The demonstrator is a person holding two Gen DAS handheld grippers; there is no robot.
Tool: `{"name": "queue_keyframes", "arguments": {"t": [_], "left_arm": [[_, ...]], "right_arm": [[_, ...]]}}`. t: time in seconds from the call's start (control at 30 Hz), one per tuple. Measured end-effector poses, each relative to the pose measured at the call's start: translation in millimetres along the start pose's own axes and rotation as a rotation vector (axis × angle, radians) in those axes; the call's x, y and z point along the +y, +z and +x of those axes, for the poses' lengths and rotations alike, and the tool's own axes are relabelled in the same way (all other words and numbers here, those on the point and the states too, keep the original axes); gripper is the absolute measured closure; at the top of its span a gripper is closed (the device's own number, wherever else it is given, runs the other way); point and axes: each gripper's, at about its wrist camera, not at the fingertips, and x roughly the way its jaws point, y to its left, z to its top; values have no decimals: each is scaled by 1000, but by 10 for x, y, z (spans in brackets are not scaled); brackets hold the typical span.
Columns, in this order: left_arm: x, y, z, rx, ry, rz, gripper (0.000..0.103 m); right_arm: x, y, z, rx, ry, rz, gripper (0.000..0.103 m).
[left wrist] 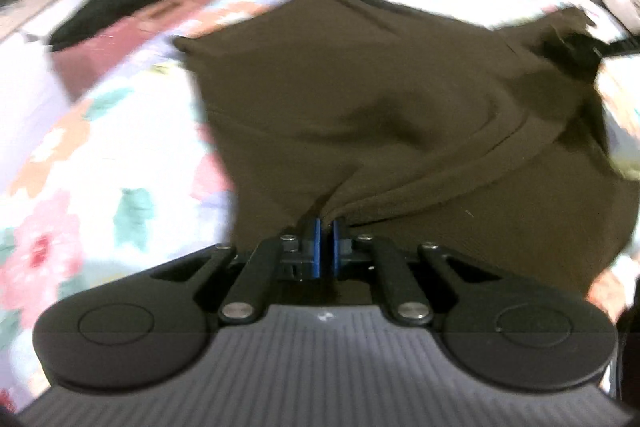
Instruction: Fold clothes
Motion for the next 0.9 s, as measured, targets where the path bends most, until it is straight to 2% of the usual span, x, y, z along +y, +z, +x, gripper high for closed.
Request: {"name": "queue_keyframes", "arguments": {"t": [0.1, 0.23, 0.37, 0.43, 0.53, 0.63, 0.7, 0.77, 0.83, 0.9], "left_arm": [[245, 28, -174, -45, 61, -115, 98], [564, 3, -337, -89, 151, -234, 98], [846, -78, -287, -58, 130, -366, 98], [877, -115, -273, -56, 135, -391, 98], [855, -151, -339, -78, 190, -395, 98], [894, -166, -359, -80, 262, -399, 98], [943, -228, -352, -50, 269, -418, 98], [1008, -313, -284, 6, 233, -466, 98], [1060, -375, -188, 65, 207, -503, 98], [1078, -401, -118, 103, 214, -509, 98]], "right_arm": [[106, 53, -43, -14, 38, -21, 93], [267, 135, -84, -25, 139, 7, 93], [421, 55, 31, 17, 257, 134, 94], [509, 26, 81, 25, 276, 135, 94], [631, 32, 118, 24, 290, 114, 95], [677, 133, -50, -51, 328, 102, 95], [690, 127, -180, -103, 359, 80, 95], [689, 48, -187, -93, 339, 49, 95], [668, -83, -82, -27, 288, 30, 95], [649, -233, 50, 44, 240, 16, 95]]}}
